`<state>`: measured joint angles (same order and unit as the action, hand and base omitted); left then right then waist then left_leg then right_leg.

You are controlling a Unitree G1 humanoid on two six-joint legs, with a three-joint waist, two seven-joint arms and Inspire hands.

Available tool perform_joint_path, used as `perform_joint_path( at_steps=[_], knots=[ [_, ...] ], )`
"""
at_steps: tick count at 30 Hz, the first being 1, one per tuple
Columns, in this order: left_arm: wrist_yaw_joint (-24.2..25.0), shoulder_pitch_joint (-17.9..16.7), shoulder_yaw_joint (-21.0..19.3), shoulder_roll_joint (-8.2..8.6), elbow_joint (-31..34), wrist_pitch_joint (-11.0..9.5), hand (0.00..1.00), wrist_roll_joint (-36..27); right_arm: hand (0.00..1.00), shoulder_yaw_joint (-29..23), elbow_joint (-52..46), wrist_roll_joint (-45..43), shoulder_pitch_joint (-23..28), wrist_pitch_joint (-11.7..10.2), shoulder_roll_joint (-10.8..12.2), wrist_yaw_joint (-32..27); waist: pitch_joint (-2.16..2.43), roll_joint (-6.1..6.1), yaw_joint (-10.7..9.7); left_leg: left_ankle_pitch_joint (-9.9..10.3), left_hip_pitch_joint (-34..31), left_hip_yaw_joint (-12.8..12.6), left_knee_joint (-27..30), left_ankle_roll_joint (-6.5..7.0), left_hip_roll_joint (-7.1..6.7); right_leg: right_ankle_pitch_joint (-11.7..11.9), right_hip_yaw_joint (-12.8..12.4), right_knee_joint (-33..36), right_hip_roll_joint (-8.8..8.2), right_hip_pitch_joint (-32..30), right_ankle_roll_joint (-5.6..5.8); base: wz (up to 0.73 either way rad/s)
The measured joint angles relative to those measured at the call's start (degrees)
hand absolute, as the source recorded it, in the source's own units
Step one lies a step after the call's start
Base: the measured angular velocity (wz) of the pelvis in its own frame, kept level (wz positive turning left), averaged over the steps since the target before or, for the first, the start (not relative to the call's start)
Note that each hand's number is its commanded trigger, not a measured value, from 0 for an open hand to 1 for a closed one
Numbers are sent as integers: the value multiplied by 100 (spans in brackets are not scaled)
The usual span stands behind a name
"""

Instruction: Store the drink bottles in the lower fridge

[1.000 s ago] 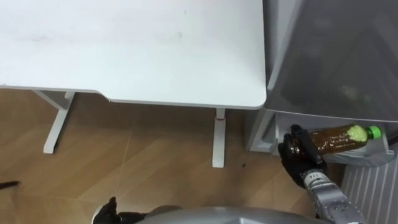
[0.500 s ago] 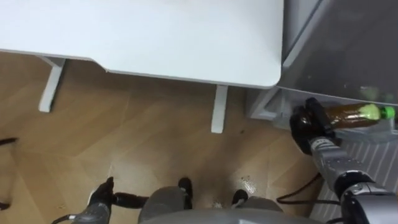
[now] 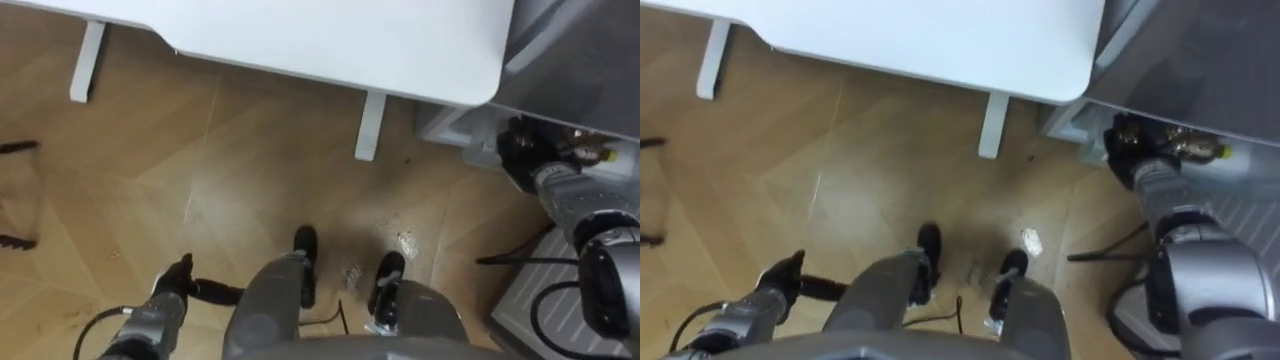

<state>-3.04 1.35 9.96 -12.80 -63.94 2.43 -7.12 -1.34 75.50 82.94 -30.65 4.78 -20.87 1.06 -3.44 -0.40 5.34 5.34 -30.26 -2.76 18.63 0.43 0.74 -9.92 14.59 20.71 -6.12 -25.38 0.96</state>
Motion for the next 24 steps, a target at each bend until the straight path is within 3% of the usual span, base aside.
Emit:
perform_joint_path(
  at_steps=[4, 5, 6, 7, 11, 15, 24],
  knots=[
    [-34, 11, 151, -95, -3, 3, 0, -30, 100, 6, -4, -1, -84, 28, -93, -231, -12, -27, 0, 0, -268, 2, 212, 2, 8, -12, 0, 150, -20, -222, -18, 0],
    [-35, 11, 182, -115, -3, 2, 0, -27, 75, 6, -3, 0, -101, 28, -96, -260, -11, -28, 4, 0, -293, 1, 235, 2, 7, -18, -5, 186, -26, -257, -22, 0],
    [-45, 11, 219, -155, -5, -1, 0, -26, 9, 5, -4, 2, -155, 29, -99, -320, -12, -31, 4, -2, -357, 2, 296, 8, 5, -45, -3, 248, -42, -323, -31, 0],
    [-70, 13, 223, -183, -6, -6, 0, -24, 0, 4, -18, 2, -220, 30, -115, -370, -9, -36, -3, -14, -432, -2, 333, 26, -4, -68, -7, 333, -70, -420, -33, 0],
    [-157, 5, 236, -257, -12, -28, 0, -15, 0, 2, -164, -9, -383, 30, -156, -563, -4, -35, 1, -33, -707, -1, 486, 54, -5, -91, -35, 544, -96, -734, -45, 0],
    [-191, 2, 491, -341, -9, 12, 0, -16, 0, 7, -218, 11, -441, 21, -160, -691, 5, -39, 66, -62, -754, -19, 511, 70, -13, -96, -36, 653, -129, -811, -53, 1],
    [-310, 8, 602, -344, 12, 0, 0, -14, 0, 5, -218, 37, -486, 19, -217, -974, 23, -47, 126, -90, -751, -111, 516, 110, -43, -111, -78, 797, -192, -872, -49, -1]
  ],
)
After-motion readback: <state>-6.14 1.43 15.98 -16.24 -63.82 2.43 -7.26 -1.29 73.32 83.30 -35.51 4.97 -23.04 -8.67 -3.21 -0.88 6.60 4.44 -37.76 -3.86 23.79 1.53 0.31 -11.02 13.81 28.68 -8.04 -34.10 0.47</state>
